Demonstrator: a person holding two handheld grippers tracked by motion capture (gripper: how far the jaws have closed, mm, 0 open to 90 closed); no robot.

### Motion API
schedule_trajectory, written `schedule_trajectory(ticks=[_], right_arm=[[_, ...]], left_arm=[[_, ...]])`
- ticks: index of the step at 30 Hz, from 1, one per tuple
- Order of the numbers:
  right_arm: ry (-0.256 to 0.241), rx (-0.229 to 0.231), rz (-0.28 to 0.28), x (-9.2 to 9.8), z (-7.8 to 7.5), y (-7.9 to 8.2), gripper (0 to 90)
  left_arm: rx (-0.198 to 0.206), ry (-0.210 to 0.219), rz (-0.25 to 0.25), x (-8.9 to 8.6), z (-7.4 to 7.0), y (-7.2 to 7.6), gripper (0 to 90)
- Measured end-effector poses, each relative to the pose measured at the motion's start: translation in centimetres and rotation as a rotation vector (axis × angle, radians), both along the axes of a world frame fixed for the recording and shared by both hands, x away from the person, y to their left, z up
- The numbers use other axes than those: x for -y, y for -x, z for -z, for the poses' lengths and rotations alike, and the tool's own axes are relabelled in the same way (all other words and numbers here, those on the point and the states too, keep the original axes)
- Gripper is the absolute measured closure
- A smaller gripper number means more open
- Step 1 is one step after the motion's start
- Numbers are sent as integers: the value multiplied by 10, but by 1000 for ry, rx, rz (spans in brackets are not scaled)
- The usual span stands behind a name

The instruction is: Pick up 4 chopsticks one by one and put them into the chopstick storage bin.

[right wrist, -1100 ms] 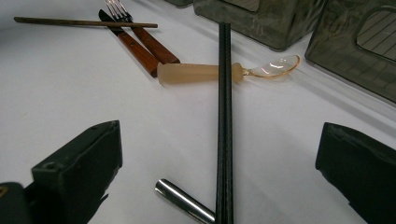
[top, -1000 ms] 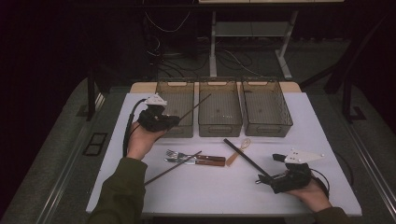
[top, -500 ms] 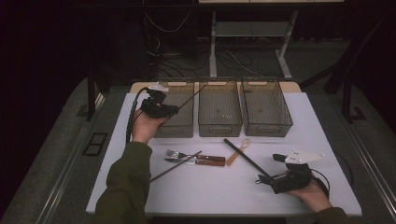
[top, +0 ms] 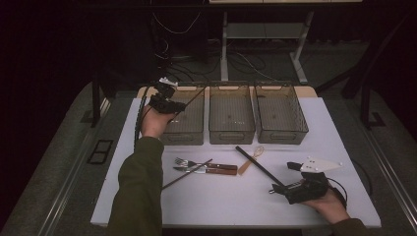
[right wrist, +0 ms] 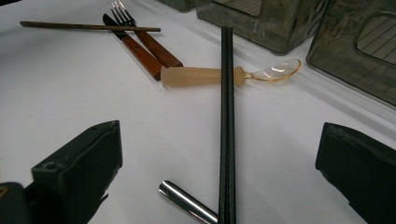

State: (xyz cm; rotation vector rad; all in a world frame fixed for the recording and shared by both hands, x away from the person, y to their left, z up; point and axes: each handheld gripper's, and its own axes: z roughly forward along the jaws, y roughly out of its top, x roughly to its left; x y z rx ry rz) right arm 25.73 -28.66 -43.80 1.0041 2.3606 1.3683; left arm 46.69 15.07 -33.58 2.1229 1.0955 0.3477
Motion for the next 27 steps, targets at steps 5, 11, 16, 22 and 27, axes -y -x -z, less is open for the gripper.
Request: schedule_trajectory(ticks=[5,11,16,22,27], right_arm=[[-1,5,-2,0,0,0,8],[-1,5,-4,0,0,0,8],[-1,5,-5,0,0,0,8],[-2,6,-4,0,-1,1,8],[-3,4,-3,0,-1,1,8]], left_arm=[[-13,-12,-33,-4,2,-9,851],[-40,-38,-72,-12,12,-18,851],[-55,-92,-79,-9,22,-21,851],[-77,-125,-85,-6,34,-24,851],[-90,-158,-75,-2,40,-25,851]])
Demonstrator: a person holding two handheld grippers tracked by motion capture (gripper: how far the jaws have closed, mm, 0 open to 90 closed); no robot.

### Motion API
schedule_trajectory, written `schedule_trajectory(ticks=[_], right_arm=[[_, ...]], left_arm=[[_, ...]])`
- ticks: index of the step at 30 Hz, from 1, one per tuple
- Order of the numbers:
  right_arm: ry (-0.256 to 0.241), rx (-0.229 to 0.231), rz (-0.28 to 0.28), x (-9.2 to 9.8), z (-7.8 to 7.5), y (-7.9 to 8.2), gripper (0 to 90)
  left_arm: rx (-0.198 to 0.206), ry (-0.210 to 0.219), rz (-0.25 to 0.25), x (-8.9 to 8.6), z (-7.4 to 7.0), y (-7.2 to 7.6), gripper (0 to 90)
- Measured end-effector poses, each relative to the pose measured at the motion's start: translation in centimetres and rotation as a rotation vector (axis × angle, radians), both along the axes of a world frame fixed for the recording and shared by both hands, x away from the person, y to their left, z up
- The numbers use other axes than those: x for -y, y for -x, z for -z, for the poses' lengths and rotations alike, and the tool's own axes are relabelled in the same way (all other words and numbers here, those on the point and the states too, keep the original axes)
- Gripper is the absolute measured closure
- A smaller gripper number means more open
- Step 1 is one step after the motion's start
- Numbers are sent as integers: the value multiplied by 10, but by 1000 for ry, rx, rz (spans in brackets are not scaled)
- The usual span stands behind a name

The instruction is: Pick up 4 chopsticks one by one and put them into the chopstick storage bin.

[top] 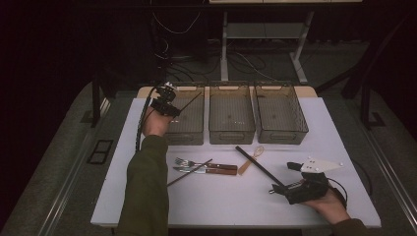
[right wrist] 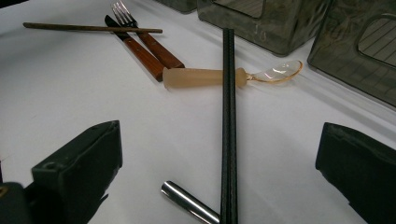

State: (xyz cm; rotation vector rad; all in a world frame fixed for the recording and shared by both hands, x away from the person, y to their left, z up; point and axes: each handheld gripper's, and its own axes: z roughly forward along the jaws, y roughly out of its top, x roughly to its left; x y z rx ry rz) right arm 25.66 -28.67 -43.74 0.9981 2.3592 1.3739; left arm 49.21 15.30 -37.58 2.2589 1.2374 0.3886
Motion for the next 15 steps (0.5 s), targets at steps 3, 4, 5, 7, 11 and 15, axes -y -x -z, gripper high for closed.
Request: schedule_trajectory(ticks=[3,4,5,7,11,15], right_arm=[[2,10,-3,0,0,0,8],[1,7,-2,0,0,0,8],[1,6,-2,0,0,0,8],[0,6,-2,0,0,0,8],[0,7,-4,0,0,0,8],[-1,7,-4,0,0,0,8]], left_arm=[[-6,-13,1,2,3,0,851],[-5,-14,2,2,4,-1,850],[-11,-11,-4,2,5,-1,850],[-4,-18,-11,2,6,0,839],[4,-12,-7,2,8,0,756],[36,-4,15,3,4,2,704]])
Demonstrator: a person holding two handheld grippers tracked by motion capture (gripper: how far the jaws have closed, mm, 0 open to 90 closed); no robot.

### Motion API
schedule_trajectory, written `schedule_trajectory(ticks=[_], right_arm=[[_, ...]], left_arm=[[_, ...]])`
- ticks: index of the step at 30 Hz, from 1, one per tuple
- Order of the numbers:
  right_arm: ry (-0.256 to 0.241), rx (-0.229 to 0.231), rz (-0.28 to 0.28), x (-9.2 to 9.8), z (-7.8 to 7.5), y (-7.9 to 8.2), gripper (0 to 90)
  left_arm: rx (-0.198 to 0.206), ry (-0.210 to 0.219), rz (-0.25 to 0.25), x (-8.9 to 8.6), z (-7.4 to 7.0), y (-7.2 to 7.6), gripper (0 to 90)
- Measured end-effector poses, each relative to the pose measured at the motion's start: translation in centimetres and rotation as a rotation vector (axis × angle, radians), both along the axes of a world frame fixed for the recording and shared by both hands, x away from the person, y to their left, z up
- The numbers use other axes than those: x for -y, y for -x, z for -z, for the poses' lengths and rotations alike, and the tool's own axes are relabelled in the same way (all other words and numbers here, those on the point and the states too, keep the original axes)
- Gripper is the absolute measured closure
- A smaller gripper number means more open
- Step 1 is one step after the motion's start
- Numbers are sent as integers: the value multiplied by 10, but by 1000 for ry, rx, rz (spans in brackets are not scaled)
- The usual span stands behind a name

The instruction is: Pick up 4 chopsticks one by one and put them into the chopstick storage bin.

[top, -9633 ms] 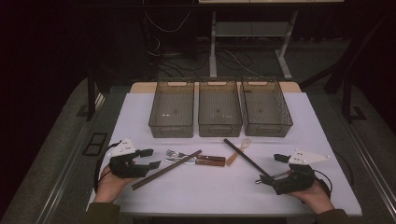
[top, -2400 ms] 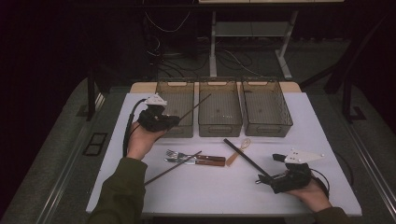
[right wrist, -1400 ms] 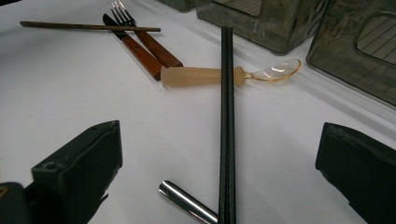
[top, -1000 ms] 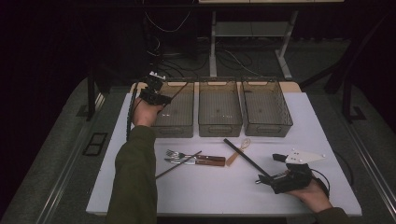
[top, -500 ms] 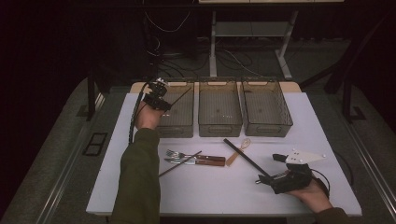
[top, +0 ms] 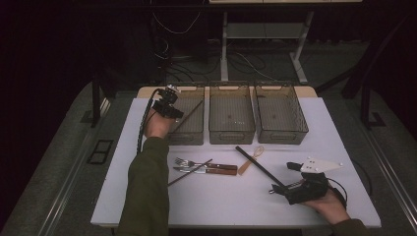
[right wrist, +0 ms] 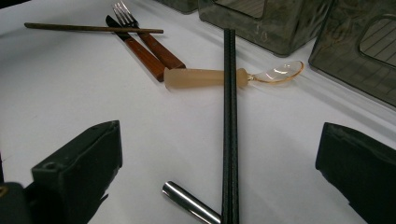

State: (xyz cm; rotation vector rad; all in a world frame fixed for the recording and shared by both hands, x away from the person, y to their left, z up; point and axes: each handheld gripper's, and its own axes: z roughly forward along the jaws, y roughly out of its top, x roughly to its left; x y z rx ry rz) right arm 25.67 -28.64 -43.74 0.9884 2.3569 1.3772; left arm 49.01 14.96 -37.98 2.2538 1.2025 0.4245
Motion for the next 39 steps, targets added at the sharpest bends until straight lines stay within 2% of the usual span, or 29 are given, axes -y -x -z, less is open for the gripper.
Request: schedule_trajectory(ticks=[7,9,15,20,25,28,29,31,39], right_arm=[[2,-2,1,0,0,0,8],[1,-3,1,0,0,1,8],[2,-2,2,0,0,1,8],[2,-3,3,0,0,1,8],[2,-2,2,0,0,1,8],[3,-1,2,0,0,0,8],[4,-2,2,0,0,0,8],[2,-2,3,-1,0,1,8],[-1,-6,4,-1,0,0,8]], left_arm=[[82,107,63,-3,-20,10,603],[83,124,88,-5,-25,13,575],[121,163,122,-14,-34,29,499],[140,188,132,-23,-34,46,437],[148,237,156,-34,-32,67,384],[161,235,169,-39,-32,79,359],[166,261,170,-41,-31,85,347],[169,279,179,-43,-29,94,326],[168,301,218,-48,-19,128,235]])
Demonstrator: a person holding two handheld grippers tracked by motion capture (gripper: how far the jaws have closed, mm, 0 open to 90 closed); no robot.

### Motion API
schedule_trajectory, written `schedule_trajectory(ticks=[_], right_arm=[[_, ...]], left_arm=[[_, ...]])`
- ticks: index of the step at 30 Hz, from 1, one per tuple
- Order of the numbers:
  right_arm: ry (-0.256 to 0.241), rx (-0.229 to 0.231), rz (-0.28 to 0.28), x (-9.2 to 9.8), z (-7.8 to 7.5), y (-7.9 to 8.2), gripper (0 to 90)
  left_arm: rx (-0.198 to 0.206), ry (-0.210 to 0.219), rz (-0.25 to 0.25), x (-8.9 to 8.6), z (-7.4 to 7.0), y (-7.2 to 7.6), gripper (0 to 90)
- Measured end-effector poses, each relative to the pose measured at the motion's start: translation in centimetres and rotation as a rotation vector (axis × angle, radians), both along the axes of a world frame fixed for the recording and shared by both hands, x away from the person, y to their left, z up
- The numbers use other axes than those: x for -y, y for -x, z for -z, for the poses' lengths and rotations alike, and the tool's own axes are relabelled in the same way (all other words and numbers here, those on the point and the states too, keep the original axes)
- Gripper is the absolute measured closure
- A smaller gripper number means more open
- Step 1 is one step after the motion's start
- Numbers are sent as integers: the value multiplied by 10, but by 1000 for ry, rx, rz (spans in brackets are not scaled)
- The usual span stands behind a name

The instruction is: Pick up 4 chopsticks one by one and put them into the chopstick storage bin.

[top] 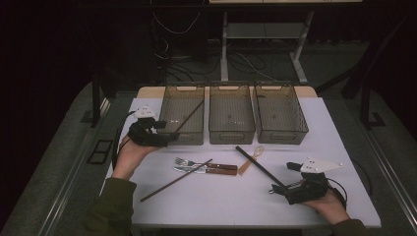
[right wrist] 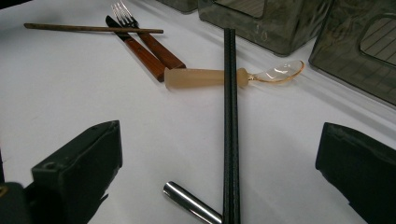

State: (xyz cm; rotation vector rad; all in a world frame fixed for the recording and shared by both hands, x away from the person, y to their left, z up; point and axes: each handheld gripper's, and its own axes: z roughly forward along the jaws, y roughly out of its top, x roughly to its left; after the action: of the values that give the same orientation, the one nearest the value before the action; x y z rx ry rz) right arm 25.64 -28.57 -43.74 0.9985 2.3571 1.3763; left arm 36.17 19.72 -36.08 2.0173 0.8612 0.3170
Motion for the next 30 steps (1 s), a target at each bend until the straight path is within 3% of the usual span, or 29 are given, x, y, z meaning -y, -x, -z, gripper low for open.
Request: schedule_trajectory(ticks=[11,23,30], right_arm=[[11,-4,-12,0,2,-4,8],[7,-7,-16,2,3,-6,8],[5,-8,-5,3,2,-5,8]], left_arm=[[25,0,63,8,20,39,207],[48,-28,88,9,46,65,185],[24,-40,105,4,60,75,238]])
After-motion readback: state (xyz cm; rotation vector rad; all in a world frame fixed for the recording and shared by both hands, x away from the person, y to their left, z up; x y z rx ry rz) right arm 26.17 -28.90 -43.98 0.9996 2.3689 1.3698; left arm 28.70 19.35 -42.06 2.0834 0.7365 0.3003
